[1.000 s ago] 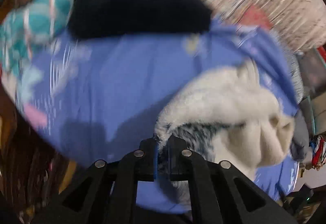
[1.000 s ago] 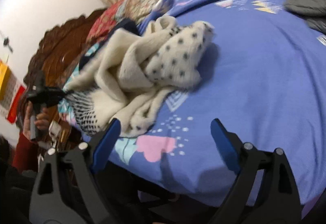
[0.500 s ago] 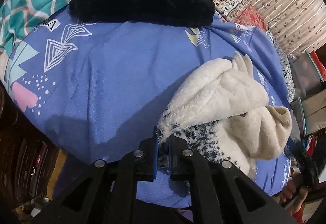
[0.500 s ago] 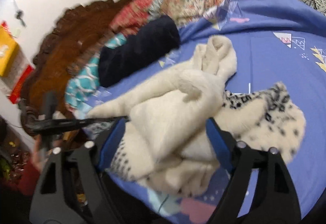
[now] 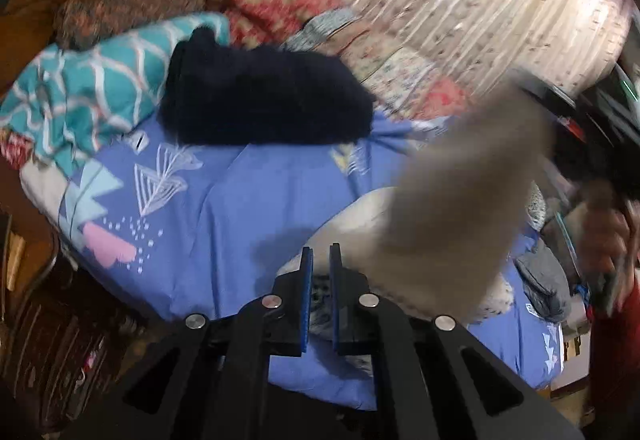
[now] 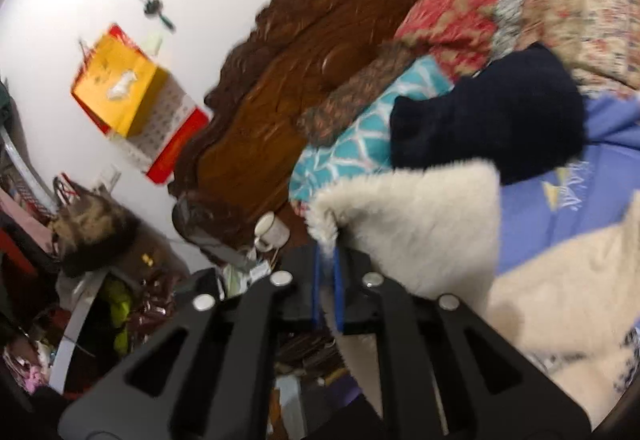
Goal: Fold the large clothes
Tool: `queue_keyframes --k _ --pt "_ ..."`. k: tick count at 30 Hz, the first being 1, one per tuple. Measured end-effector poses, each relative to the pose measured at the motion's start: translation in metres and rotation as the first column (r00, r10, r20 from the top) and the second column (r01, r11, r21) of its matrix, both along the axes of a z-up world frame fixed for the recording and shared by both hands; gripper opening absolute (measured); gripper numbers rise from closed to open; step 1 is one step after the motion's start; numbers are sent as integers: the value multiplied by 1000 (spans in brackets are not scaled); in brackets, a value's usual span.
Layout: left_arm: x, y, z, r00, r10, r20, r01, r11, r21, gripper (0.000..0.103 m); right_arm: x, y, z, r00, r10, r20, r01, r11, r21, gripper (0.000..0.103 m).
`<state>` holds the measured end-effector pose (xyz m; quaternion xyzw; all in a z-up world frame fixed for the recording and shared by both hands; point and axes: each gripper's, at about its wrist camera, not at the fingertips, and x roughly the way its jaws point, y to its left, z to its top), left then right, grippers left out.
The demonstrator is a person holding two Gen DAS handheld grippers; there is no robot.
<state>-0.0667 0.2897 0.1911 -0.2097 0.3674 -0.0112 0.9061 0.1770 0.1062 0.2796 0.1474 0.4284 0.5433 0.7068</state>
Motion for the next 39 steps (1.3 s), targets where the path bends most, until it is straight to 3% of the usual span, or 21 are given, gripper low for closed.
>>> queue_keyframes --k 1,2,5,9,11,14,15,16,17,19,21,22,23,25,26,27,28,30,34,37,39 --pt "-4 -7 4 1000 -13 15 13 1000 26 30 3 11 -4 1000 17 -26 -18 999 -47 70" --pt "-9 -18 7 999 -39 32 37 998 57 32 7 16 -10 998 22 -57 -26 997 -72 92" --pt "-12 -47 1 992 -123 27 121 990 74 34 9 -1 -33 993 9 -114 -24 991 -129 97" --pt "0 -89 -31 966 -252 -67 256 963 78 34 -12 -59 -55 991 -65 120 101 941 -322 97" --pt "14 -106 -54 939 -308 -150 310 951 -12 34 -40 -84 -87 964 4 268 144 835 -531 97" --pt "29 -122 -81 909 -334 -248 330 942 -60 34 -72 -109 -149 932 150 330 155 658 -737 97" --pt "37 -123 -94 900 -329 -287 319 944 -81 34 -76 -116 -166 930 154 333 177 606 -775 82" --pt "42 -121 -102 895 -321 -308 302 947 -108 34 -75 -131 -185 939 133 318 197 549 -812 28" --pt "48 -117 -108 895 -310 -321 282 950 -133 34 -68 -142 -191 951 95 294 198 544 -815 6" --pt "57 -105 -106 911 -270 -312 234 961 -148 26 -49 -181 -174 959 -65 276 251 646 -721 6" --pt "64 -86 -78 950 -210 -232 194 977 -90 22 -22 -227 -128 898 -252 360 430 670 -605 6" --pt "66 -81 -67 961 -185 -205 176 983 -60 22 -6 -261 -99 831 -376 410 552 645 -528 5" --pt "73 -68 -49 976 -140 -165 139 990 -16 22 6 -284 -83 770 -463 438 637 601 -484 6" --pt "87 -47 -27 992 -50 -119 57 997 51 22 33 -356 -57 576 -679 455 813 420 -403 7" --pt "95 -34 -17 993 39 -112 -25 992 124 22 41 -384 -57 517 -741 429 845 360 -396 12" --pt "99 -25 -12 990 82 -115 -66 988 141 22 49 -417 -65 459 -810 365 863 308 -401 34" --pt "98 -17 -5 991 86 -101 -75 990 116 22 52 -448 -80 425 -867 260 858 294 -422 80" --pt "87 -28 12 999 31 -27 -27 990 136 22 38 -487 -110 361 -928 91 868 299 -397 91" --pt "56 -120 5 964 -267 -3 238 855 462 22 -9 -488 -153 471 -879 -71 817 465 -340 91" --pt "25 -199 -35 860 -502 -89 435 632 642 22 -37 -461 -190 559 -783 -273 743 619 -255 91" --pt "4 -240 -67 756 -633 -164 546 473 691 22 -50 -442 -206 594 -735 -326 707 671 -223 91"
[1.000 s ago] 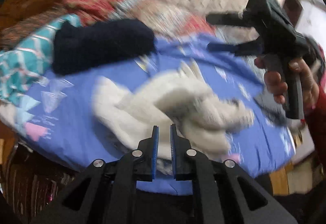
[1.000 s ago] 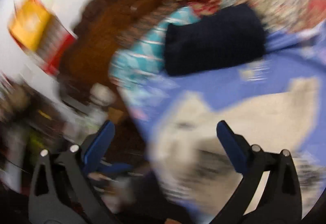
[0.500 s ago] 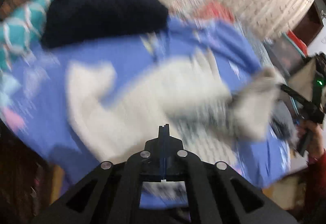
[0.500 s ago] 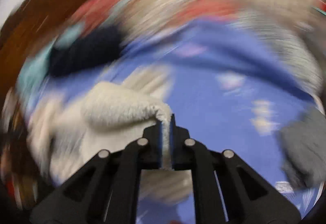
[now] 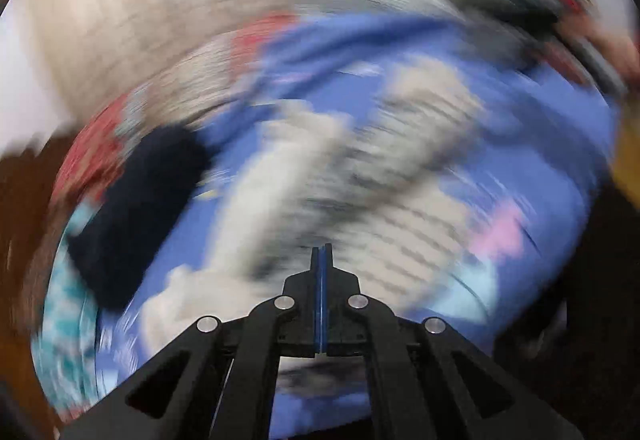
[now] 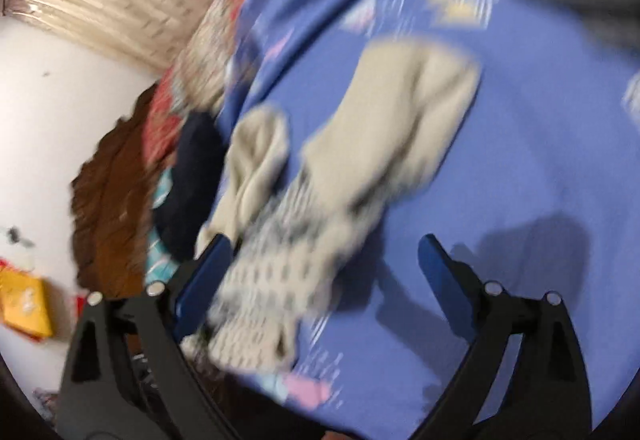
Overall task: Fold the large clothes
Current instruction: 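Lift the white sweater up with both grippers and shake it out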
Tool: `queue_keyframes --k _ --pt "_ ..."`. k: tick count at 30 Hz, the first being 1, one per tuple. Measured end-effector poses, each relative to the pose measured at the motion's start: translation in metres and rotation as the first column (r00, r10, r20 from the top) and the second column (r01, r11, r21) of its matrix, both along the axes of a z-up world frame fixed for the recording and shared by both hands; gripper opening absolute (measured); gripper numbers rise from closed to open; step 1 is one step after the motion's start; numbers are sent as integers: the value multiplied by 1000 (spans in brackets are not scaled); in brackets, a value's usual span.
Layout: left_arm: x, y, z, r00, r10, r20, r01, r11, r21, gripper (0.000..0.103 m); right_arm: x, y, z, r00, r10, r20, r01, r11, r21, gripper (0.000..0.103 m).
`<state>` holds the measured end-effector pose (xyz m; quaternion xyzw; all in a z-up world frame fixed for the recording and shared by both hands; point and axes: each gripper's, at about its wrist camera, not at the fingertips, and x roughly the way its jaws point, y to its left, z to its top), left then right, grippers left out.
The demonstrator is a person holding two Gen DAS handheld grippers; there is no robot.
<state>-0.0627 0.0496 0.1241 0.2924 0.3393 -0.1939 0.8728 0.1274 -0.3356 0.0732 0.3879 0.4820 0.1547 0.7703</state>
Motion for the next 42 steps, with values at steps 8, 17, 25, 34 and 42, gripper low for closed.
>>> queue_keyframes --k 8,17,25,34,42 --pt "4 -45 -95 980 -189 58 151 907 393 24 14 71 -40 990 124 -63 -118 990 80 88" --pt "35 -19 -75 995 24 95 -50 959 277 22 27 99 67 955 180 236 -228 954 196 9" --pt "26 50 98 925 252 285 -192 956 -224 22 -37 96 260 743 142 654 -238 969 60 8" --pt "-12 48 223 856 214 471 -19 922 -386 23 -114 99 423 526 111 844 -18 993 -119 8" --pt "-37 -34 145 913 -91 397 186 960 -208 23 -110 114 478 526 117 842 120 970 -209 8"
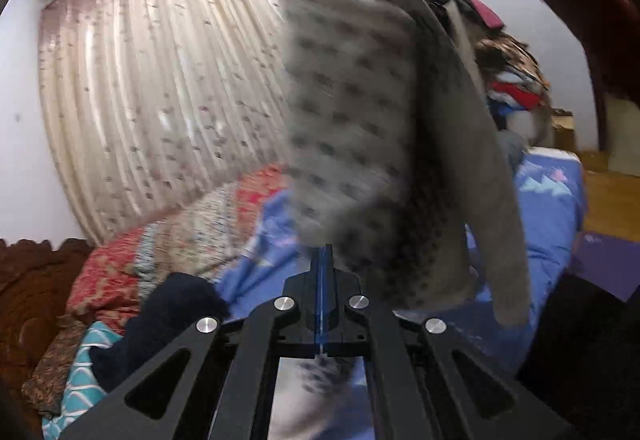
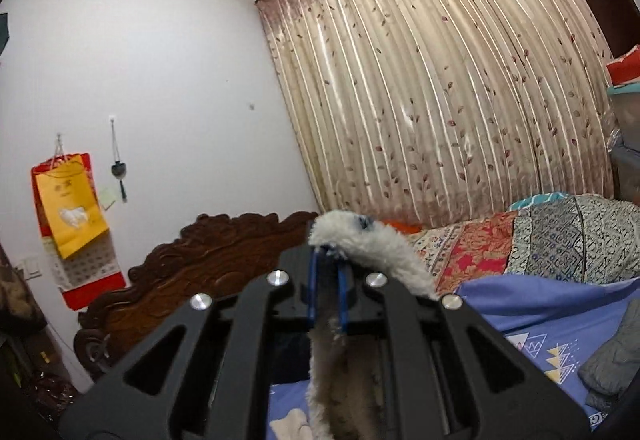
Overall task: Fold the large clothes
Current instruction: 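Lift the white sweater up with both grippers and shake it out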
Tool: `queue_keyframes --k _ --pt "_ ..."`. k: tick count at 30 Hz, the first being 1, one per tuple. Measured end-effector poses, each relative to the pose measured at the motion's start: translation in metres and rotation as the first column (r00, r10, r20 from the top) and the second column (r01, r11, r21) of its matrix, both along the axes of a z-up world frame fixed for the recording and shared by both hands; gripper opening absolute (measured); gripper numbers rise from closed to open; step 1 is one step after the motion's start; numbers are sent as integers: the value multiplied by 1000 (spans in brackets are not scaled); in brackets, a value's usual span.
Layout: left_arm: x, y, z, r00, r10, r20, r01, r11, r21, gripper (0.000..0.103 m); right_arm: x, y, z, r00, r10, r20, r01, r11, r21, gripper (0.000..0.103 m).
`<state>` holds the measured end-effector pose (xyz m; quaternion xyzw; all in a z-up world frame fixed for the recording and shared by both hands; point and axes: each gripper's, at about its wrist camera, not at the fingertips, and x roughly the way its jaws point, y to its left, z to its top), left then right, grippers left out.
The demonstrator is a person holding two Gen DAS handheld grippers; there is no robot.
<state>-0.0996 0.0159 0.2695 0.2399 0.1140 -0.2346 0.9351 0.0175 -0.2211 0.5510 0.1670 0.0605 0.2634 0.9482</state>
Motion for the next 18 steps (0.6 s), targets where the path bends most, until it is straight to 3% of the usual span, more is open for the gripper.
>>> queue_keyframes --k 4,7,10,13,14,17,18 --pt "9 -26 -23 998 39 53 -42 998 43 24 3 3 9 1000 5 -3 -5 1000 -19 8" --pt "8 -39 -32 990 100 96 -101 995 2 24 -6 9 15 1000 5 20 -5 999 -39 8" --pt "2 -58 -40 968 124 217 -133 991 27 24 -13 12 21 999 8 31 -6 999 -52 8" --pt "-6 -82 -50 923 134 362 -176 981 86 25 -15 16 26 999 19 31 -17 998 -58 8" --pt "-7 -90 -53 894 152 422 -212 972 99 25 -16 16 26 999 22 31 -20 998 -60 8" --pt "-8 -98 -51 820 234 522 -303 952 49 25 -15 15 24 999 27 31 -25 998 -60 8" --pt "-8 -96 -49 810 258 527 -316 949 21 25 -15 13 23 999 26 29 -24 998 -55 8"
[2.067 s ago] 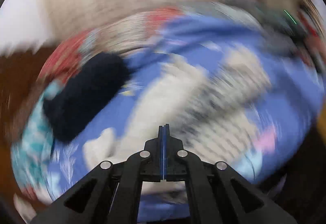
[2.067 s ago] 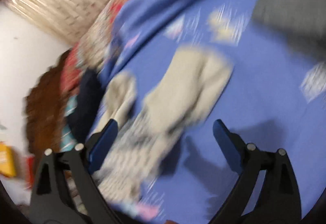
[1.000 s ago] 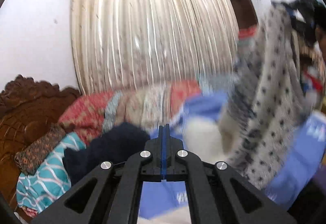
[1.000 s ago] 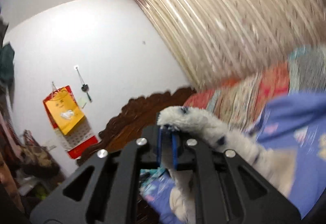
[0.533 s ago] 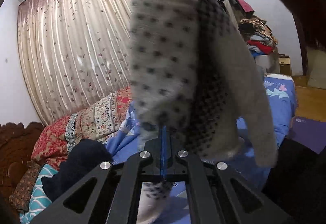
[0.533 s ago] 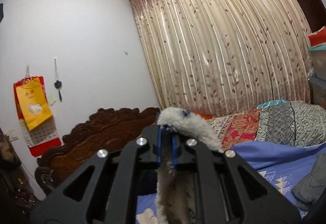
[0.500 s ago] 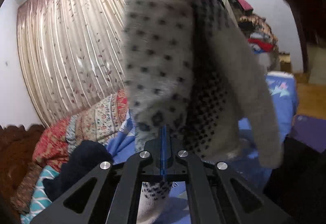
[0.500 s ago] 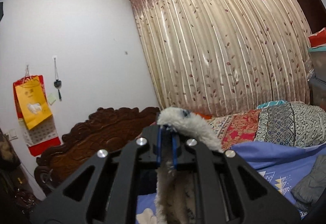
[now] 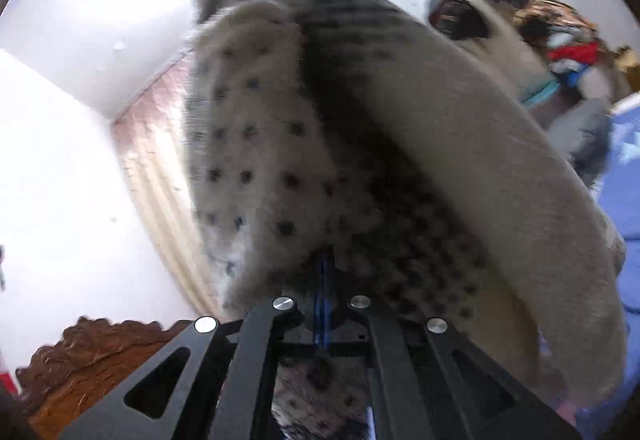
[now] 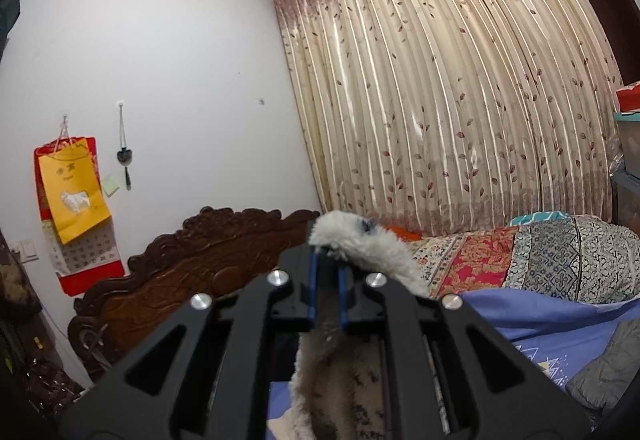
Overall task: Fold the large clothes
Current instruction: 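Lift the white sweater up with both grippers and shake it out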
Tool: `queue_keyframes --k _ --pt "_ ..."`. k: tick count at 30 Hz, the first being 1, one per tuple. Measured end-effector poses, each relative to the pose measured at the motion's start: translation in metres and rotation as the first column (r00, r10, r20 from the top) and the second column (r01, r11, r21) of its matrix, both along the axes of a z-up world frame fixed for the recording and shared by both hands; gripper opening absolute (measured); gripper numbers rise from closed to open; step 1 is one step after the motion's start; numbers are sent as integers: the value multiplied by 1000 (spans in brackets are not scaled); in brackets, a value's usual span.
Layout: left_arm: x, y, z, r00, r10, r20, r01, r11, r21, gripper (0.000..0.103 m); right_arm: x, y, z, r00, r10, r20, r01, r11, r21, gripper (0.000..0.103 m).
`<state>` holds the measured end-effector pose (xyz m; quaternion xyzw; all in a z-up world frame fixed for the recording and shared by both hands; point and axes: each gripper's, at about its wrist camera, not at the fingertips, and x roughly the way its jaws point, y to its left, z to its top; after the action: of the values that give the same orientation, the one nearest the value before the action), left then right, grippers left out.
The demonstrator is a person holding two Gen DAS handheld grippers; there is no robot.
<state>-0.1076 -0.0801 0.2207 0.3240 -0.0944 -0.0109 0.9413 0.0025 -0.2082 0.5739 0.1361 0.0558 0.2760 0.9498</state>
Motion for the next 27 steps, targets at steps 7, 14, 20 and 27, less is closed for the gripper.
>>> queue_keyframes --k 7,14,20,27 --pt "-3 39 10 972 -195 -132 158 956 -248 90 16 -18 -21 997 -3 -77 5 999 35 8" --pt "-42 48 10 976 -208 -69 177 935 -306 109 34 -26 -48 985 -9 -172 17 999 43 8" --pt "-43 23 -5 969 -225 -105 201 959 -199 113 36 -26 -46 982 -2 -189 14 998 64 8" --pt "-7 -2 -23 996 -81 -40 77 993 -92 113 15 -20 -14 991 22 -132 -12 997 70 8"
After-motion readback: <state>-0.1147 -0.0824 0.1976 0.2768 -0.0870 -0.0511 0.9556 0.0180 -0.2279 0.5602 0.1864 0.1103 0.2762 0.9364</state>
